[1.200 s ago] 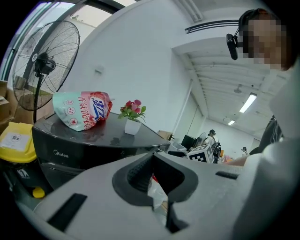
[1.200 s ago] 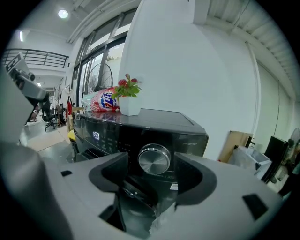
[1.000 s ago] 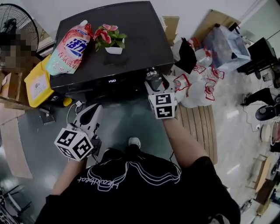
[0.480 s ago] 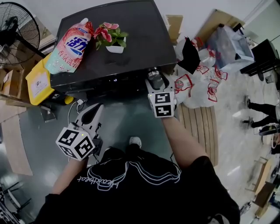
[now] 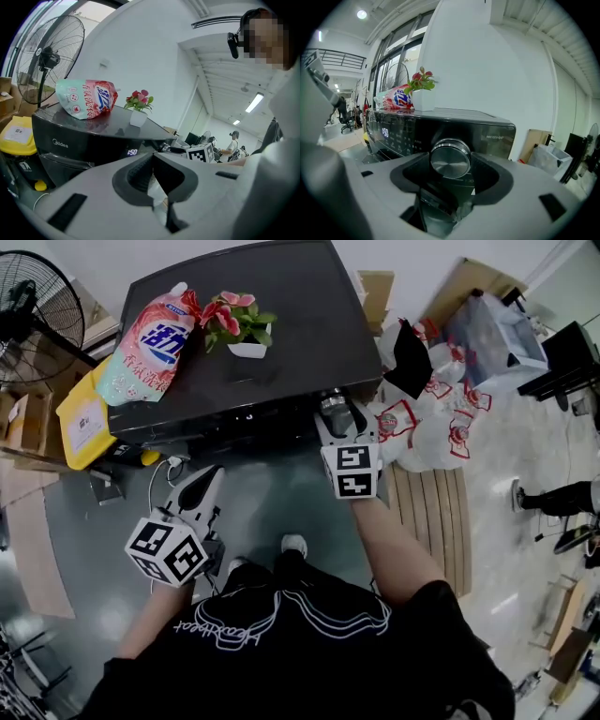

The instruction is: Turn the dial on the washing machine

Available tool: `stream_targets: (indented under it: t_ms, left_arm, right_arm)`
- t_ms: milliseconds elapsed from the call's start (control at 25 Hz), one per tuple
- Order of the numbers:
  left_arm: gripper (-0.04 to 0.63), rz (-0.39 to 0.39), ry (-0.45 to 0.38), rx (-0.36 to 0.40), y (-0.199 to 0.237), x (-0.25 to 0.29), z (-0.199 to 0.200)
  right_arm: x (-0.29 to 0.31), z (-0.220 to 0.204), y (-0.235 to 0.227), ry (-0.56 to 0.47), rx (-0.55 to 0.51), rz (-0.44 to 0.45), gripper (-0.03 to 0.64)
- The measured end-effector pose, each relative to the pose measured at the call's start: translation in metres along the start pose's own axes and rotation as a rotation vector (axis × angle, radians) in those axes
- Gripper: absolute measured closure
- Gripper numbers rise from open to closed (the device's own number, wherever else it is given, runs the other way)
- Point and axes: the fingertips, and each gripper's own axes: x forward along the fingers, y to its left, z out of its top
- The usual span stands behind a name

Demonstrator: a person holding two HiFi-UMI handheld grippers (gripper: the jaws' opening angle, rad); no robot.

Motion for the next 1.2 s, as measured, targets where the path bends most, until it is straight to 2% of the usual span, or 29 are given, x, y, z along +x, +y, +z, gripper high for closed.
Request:
stream_targets:
  t_ms: [200, 480, 1200]
  left_arm:
    - [0.591, -0.008, 0.002, 0.004, -0.001, 0.003, -0.001]
    - [0.591, 0.001, 0.01, -0.002, 0.0, 0.001, -0.007]
    - [0.591, 0.033, 0.006, -0.028, 0.001, -0.007, -0.017]
  right_arm:
    - [0.001, -0.002, -0.002, -0.002, 0.028, 0.0, 0.337]
    - [0.0, -0.003, -0.004, -0.008, 0.123, 0.038, 0.337]
    - [0.001, -0.005, -0.008, -0.051, 0.467, 0.145, 0.337]
